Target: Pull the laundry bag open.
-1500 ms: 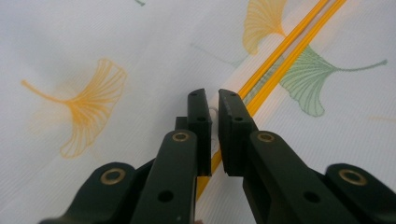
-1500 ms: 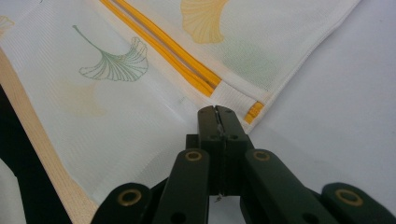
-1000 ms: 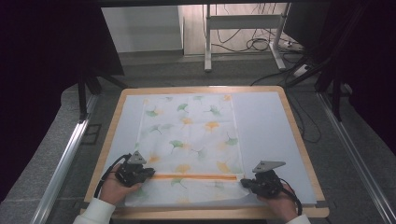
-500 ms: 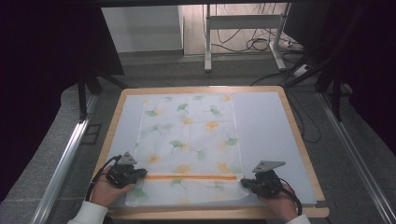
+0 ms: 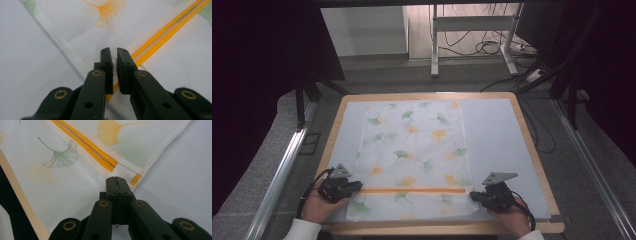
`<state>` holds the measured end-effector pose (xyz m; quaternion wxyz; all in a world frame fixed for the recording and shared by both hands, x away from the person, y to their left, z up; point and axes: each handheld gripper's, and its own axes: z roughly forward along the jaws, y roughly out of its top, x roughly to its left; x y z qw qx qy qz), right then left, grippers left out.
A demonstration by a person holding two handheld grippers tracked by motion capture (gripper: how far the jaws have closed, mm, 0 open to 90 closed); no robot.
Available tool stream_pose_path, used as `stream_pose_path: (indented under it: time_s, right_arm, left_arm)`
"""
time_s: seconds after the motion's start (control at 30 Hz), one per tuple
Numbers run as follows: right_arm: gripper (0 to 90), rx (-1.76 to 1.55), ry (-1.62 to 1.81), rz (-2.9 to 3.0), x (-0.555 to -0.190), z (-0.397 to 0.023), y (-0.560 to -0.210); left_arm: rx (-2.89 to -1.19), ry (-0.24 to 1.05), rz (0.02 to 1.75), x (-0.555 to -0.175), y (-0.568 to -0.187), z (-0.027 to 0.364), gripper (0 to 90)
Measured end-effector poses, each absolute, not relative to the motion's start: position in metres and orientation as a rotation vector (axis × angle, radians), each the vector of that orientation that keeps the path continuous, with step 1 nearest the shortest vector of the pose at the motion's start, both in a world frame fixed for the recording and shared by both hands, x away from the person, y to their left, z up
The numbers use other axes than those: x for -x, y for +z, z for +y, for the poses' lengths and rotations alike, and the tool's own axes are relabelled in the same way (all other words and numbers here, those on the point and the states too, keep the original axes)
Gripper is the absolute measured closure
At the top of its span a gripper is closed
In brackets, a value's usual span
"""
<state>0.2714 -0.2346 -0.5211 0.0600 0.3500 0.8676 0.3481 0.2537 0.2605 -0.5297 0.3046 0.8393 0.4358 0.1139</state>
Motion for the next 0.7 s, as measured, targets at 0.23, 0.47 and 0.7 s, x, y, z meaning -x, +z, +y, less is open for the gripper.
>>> stream_pose_path:
  time_s: [0.23,0.47,0.7]
  right_arm:
    - [89.6,-1.058,1.050,2.624,-0.271,-0.234,-0.521]
    - [89.6,-1.061,1.052,2.626,-0.271,-0.234,-0.521]
    - [89.6,-1.065,1.053,2.623,-0.271,-0.234,-0.521]
  left_arm:
    - [-2.174,0.292,1.179,-0.248,-0.529,0.273,84.6]
    - [-2.153,0.303,1.188,-0.245,-0.528,0.279,84.4]
    - [-2.157,0.323,1.192,-0.245,-0.529,0.278,84.6]
